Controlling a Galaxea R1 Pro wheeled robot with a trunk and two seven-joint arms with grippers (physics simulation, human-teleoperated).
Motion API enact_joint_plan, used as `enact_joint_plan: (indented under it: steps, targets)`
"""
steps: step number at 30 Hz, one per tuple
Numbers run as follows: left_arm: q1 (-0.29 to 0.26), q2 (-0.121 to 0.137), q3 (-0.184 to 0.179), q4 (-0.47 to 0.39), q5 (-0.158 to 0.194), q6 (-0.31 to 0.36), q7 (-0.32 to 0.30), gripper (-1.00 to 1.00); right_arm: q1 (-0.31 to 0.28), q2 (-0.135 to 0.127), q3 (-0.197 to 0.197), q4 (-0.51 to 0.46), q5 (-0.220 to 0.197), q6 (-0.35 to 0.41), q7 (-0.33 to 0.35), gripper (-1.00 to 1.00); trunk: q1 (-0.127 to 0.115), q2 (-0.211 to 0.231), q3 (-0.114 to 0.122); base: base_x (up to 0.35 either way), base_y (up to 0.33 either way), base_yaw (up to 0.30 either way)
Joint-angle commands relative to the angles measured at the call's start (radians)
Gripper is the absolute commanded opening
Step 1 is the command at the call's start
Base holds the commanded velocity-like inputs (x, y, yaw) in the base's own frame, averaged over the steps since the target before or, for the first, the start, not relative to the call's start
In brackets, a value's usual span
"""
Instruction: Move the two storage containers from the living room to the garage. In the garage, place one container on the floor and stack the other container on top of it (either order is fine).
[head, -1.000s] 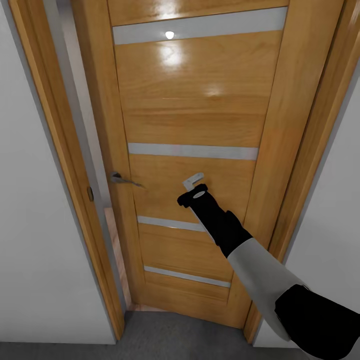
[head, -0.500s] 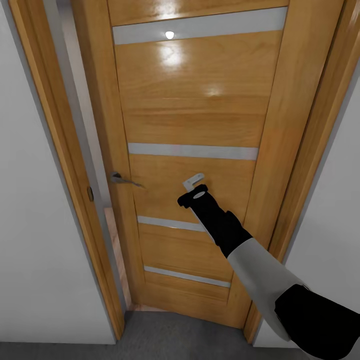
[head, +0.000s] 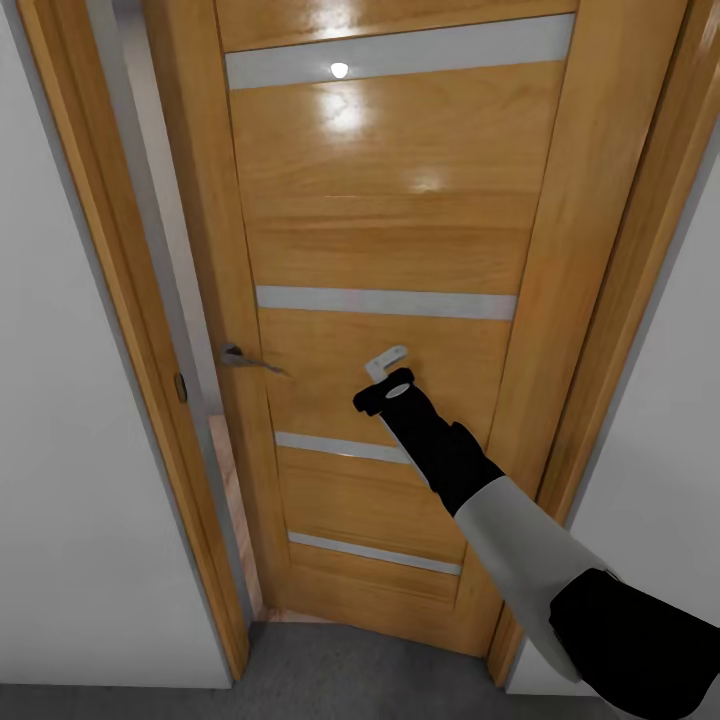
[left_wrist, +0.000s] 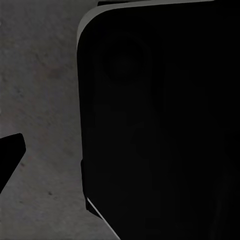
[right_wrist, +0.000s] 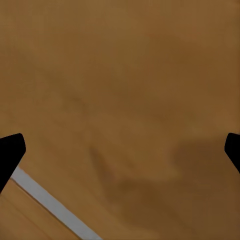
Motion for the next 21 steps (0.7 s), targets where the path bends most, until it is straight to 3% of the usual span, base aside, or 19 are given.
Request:
enact_joint_plan:
  steps: [1, 10, 21]
  targets:
    - [0.000, 0.001, 0.001, -0.001, 0.000, -0.002, 0.001, 1.00, -0.001, 0.000, 0.004, -0.001, 0.010, 0.005, 0.003, 1.00, 0.000, 0.000, -0.001, 0.000, 0.000, 0.000]
    - [0.000, 0.001, 0.003, -0.002, 0.002, -0.002, 0.002, 1.00, 0.000, 0.000, 0.010, -0.001, 0.010, 0.003, 0.010, 1.00, 0.000, 0.000, -0.001, 0.021, 0.000, 0.000]
    - [0.000, 0.006, 0.004, -0.004, 0.002, -0.002, 0.005, 1.00, 0.001, 0.000, 0.037, -0.002, 0.010, 0.003, 0.013, 1.00, 0.000, 0.000, -0.001, 0.272, 0.000, 0.000]
